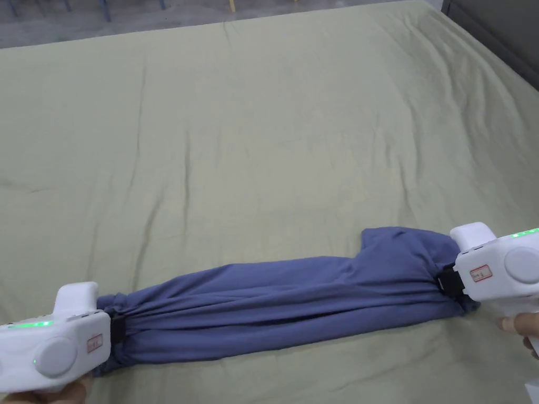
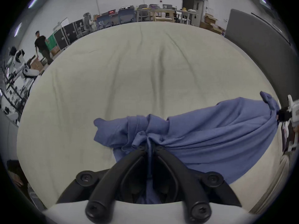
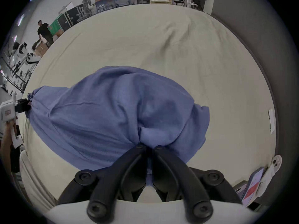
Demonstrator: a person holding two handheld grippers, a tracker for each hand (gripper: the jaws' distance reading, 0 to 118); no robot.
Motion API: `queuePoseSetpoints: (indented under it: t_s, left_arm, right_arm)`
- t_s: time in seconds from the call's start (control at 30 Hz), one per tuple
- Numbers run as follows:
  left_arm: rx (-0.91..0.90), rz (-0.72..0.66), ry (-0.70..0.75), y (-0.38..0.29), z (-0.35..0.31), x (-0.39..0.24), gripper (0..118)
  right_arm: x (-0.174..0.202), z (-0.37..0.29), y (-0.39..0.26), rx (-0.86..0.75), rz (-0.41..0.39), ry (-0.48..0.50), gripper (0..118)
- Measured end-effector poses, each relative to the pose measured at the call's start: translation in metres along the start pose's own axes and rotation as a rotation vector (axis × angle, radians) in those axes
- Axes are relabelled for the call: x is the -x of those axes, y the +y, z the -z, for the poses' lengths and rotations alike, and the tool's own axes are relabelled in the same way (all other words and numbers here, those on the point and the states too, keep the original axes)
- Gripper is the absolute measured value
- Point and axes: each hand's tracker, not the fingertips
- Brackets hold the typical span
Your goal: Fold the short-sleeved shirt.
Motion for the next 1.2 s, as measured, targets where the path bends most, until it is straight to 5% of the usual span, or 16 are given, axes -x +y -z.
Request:
queuePoseSetpoints:
  t_s: [0.07,0.1,0.13,0.17,0.3,0.37,0.4,0.43,0.47,0.57,0.63,0.67,0.7,0.73,0.9,1.2]
  left_arm:
    - [0.02,-0.092,-0.042,0.011,-0.021,0.006,32]
    - [0.002,-0.14,-0.063,0.014,-0.037,0.009,93]
    - [-0.065,-0.16,-0.119,0.015,-0.056,0.012,118]
    - [-0.181,-0.156,-0.142,0.014,-0.078,0.016,118]
    - [-0.231,-0.11,-0.093,-0.001,-0.12,0.006,118]
    - [-0.122,-0.062,-0.046,-0.013,-0.114,0.001,118]
    - [-0.088,-0.067,-0.035,-0.021,-0.107,-0.001,92]
    - [-0.089,-0.093,-0.069,-0.026,-0.104,0.002,33]
    - [-0.089,-0.146,-0.148,-0.03,-0.101,0.006,0]
    - [-0.06,-0.294,-0.32,-0.037,-0.086,0.037,0]
    - [-0.144,-0.393,-0.475,-0.034,-0.08,0.064,4]
    - [-0.104,-0.471,-0.563,-0.031,-0.078,0.077,43]
    - [-0.109,-0.506,-0.594,-0.027,-0.071,0.091,102]
    - [-0.116,-0.533,-0.601,-0.024,-0.062,0.101,116]
    - [-0.002,-0.622,-0.708,-0.015,-0.022,0.108,118]
    - [-0.007,-0.45,-0.639,0.001,0.02,0.069,107]
  right_arm:
    - [0.001,-0.018,0.007,0.018,-0.007,-0.011,26]
    - [0.0,-0.034,0.009,0.01,0.01,-0.018,62]
    - [0.002,-0.054,0.009,-0.052,0.036,-0.024,102]
    - [0.005,-0.071,0.007,-0.123,0.038,-0.055,118]
    - [0.031,-0.111,0.003,-0.37,0.007,-0.109,115]
    - [0.042,-0.108,-0.004,-0.336,-0.011,-0.097,79]
    - [0.052,-0.102,-0.008,-0.317,-0.016,-0.076,5]
    - [0.06,-0.093,-0.012,-0.287,-0.017,-0.043,2]
    - [0.066,-0.087,-0.017,-0.257,0.002,-0.011,2]
    - [0.075,-0.081,-0.025,-0.248,-0.001,0.243,2]
    - [0.076,-0.085,-0.028,-0.25,-0.004,0.267,2]
    - [0.079,-0.084,-0.028,-0.247,-0.015,0.265,2]
    - [0.081,-0.084,-0.027,-0.247,-0.025,0.28,2]
    - [0.083,-0.084,-0.027,-0.248,-0.03,0.303,2]
    - [0.075,-0.091,-0.028,-0.256,-0.004,0.455,2]
    - [0.085,-0.092,-0.031,-0.239,0.01,0.468,2]
